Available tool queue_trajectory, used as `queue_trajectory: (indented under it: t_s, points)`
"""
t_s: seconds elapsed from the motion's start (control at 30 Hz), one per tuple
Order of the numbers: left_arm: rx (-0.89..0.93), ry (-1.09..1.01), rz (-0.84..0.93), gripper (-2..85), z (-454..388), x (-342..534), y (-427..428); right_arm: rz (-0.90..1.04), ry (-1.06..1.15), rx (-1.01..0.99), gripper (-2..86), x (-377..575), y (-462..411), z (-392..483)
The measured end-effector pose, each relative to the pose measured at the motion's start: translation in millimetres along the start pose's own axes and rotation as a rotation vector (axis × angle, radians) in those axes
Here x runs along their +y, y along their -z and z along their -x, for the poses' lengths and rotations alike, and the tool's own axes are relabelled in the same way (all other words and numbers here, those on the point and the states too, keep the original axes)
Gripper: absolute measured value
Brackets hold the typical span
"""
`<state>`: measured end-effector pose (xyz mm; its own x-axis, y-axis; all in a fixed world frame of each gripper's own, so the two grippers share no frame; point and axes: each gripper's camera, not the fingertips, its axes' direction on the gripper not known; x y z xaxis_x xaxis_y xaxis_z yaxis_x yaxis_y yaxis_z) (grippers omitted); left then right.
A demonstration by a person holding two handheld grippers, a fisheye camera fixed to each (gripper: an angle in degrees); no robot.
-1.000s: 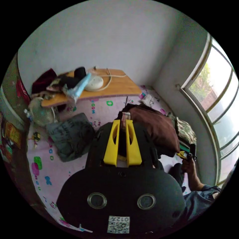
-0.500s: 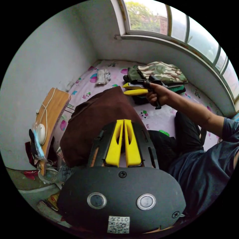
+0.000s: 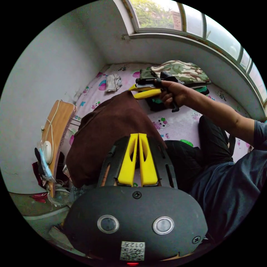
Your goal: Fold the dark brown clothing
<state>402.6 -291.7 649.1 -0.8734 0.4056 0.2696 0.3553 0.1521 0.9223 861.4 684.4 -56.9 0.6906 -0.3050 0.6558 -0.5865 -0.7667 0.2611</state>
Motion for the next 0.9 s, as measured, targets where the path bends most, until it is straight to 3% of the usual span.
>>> queue_trajectory:
  t_s: [0.23, 0.37, 0.5, 0.6, 0.9]
  points:
    - [0.013, -0.027, -0.06, -0.2, -21.7, -9.1, 20.2, 0.031, 0.068, 0.07, 1.8, -2.4, -16.8, 10.5]
    - [-0.025, -0.096, 0.006, -0.1, -36.9, -17.0, 11.4, 0.049, 0.094, 0.106, 1.1, -2.5, -22.8, 14.2]
    - [0.074, -0.102, 0.069, -0.1, -36.7, -15.0, -6.5, 0.015, 0.19, 0.058, 0.7, -3.8, -21.7, 22.2]
    - [0.106, -0.085, 0.067, -0.1, -33.7, -12.5, -9.3, 0.03, 0.239, 0.224, 0.7, -5.4, -29.9, 16.8]
    - [0.077, -0.082, 0.063, -0.1, -30.0, -0.3, -14.0, -0.011, 0.209, 0.131, 1.5, 6.1, -47.0, -29.3]
